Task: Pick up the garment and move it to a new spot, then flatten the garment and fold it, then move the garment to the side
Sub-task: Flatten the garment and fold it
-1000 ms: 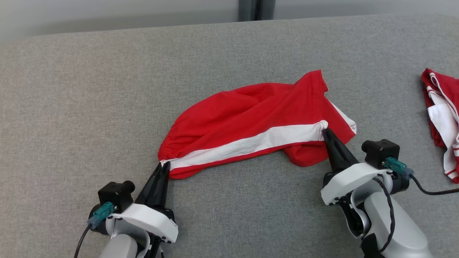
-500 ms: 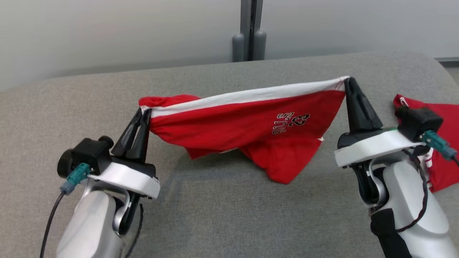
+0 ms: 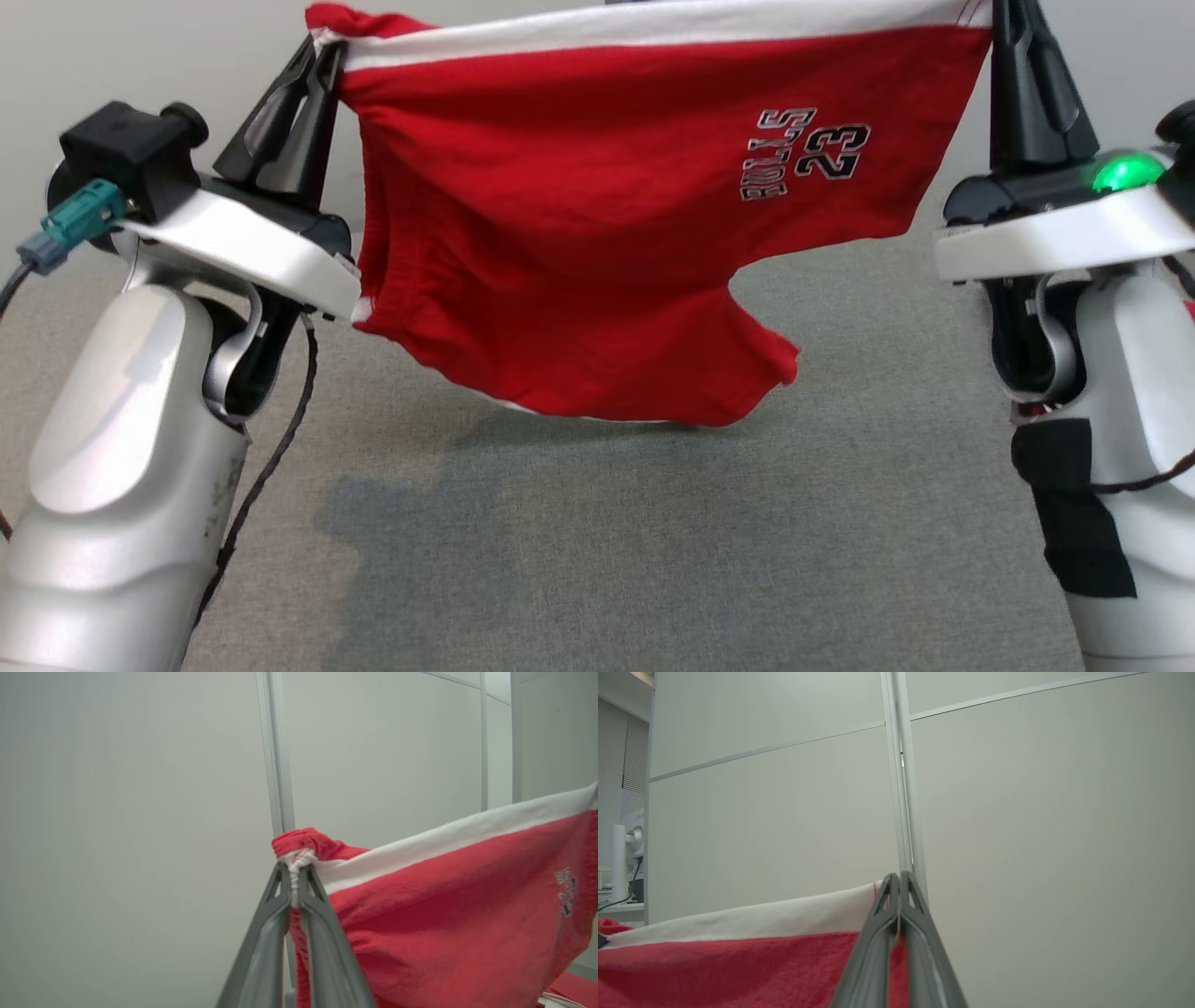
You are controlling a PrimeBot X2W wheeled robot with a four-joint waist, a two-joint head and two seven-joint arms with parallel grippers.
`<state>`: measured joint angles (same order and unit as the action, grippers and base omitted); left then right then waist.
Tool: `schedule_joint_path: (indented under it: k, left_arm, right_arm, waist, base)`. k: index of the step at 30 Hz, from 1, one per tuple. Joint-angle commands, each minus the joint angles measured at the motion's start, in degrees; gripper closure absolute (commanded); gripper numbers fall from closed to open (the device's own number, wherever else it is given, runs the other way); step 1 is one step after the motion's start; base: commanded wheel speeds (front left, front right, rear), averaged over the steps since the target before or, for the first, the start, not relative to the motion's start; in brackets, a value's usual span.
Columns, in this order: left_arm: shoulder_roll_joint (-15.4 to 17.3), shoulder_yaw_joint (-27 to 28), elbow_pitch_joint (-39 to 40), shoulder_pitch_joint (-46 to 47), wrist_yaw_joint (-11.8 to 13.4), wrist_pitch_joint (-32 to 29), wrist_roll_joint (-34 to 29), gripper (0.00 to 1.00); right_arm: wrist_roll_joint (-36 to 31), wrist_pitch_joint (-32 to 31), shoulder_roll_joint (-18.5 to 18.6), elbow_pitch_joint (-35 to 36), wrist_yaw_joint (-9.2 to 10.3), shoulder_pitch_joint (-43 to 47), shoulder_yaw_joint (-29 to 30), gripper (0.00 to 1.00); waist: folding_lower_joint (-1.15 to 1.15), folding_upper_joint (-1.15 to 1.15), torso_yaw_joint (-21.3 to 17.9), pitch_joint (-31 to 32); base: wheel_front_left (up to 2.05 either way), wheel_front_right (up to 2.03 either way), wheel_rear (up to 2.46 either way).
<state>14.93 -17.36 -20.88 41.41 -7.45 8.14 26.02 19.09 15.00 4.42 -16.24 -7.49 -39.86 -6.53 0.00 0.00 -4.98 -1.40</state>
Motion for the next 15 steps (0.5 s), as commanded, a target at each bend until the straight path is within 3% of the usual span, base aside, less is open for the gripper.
schedule_joint_path:
  k: [1,9,15]
  left_arm:
    - [0.50,0.14,-0.26,2.59,0.03,-1.13,0.06,1.00]
    - [0.72,-1.74,-4.08,12.95,0.41,-1.83,-3.40,1.00]
    - [-0.08,-2.33,-11.14,25.81,0.96,1.74,-6.51,1.00]
  right_arm:
    - [-0.69,0.23,0.87,-0.96,0.00,-2.21,-0.23,1.00]
    - [-2.70,0.23,2.42,-6.54,0.00,-12.73,-0.38,1.00]
    - [-6.98,0.23,3.84,-10.95,0.01,-25.70,2.32,1.00]
  waist:
    - [0.00,0.00,0.14,-2.75]
    - [0.00,0.00,0.84,-12.68]
    - [0.00,0.00,1.02,-18.94]
  base:
    - [0.00,0.00,0.00]
    - [0.00,0.00,0.00]
    - [0.00,0.00,0.00]
